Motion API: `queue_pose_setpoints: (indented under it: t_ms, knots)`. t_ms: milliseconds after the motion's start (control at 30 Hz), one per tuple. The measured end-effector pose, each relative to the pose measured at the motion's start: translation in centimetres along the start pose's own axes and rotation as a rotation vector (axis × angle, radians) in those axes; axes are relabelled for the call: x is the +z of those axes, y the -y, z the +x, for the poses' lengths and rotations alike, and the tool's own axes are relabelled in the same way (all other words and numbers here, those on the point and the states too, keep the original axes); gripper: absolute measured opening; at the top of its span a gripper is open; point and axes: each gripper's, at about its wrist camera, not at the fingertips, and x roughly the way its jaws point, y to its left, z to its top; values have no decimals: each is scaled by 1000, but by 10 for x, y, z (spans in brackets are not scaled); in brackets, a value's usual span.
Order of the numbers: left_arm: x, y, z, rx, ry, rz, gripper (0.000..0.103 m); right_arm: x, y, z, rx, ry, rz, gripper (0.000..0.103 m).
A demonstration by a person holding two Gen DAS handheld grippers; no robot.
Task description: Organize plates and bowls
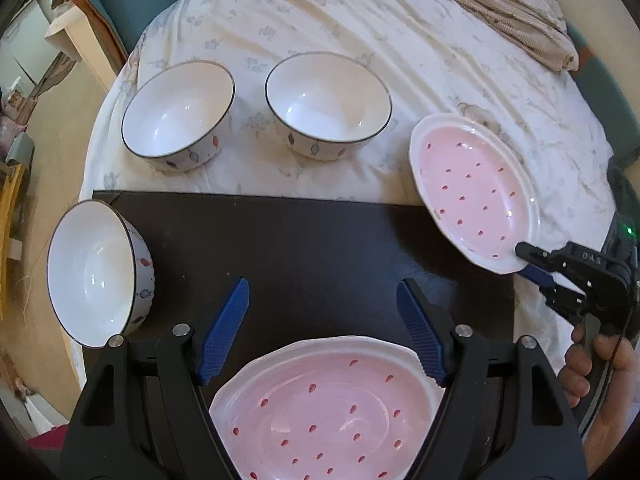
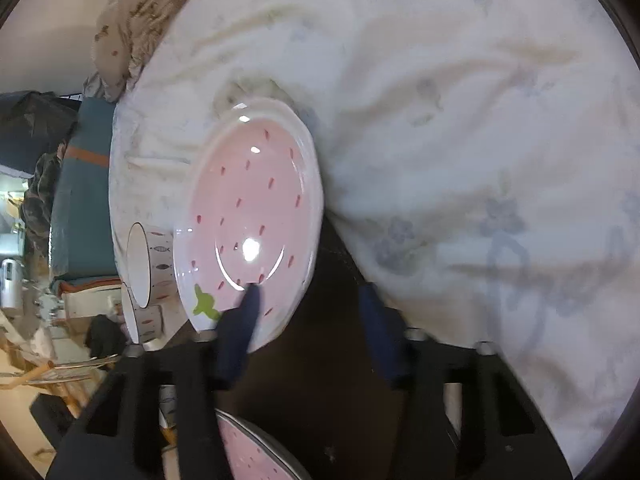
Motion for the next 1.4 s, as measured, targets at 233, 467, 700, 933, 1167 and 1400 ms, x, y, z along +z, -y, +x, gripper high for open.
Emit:
queue_pose_setpoints:
  t_ms: [233,467,700,933,1167,1400]
  knots:
    - [-11,4,5,40,-19,31,74,5,-16,14,-83,15,-126,15]
    - [-16,2,-3,62,-4,44,74,-5,-17,9,-67,4,-170,14]
    - [-29,5,-13,89,10,70,74,-25,-13,-4,-109,0,-206,15]
    - [-45,9,-20,80,2,88,74,-43,14,-23,-183,-37,-236,17]
    - [-53,14,-26,69,-3,98,74,-72,44,-46,-247,-20,-211,19]
    - [-47,18,-24,83,-14,86,74,-77,55,-63,-209,13,-129,24]
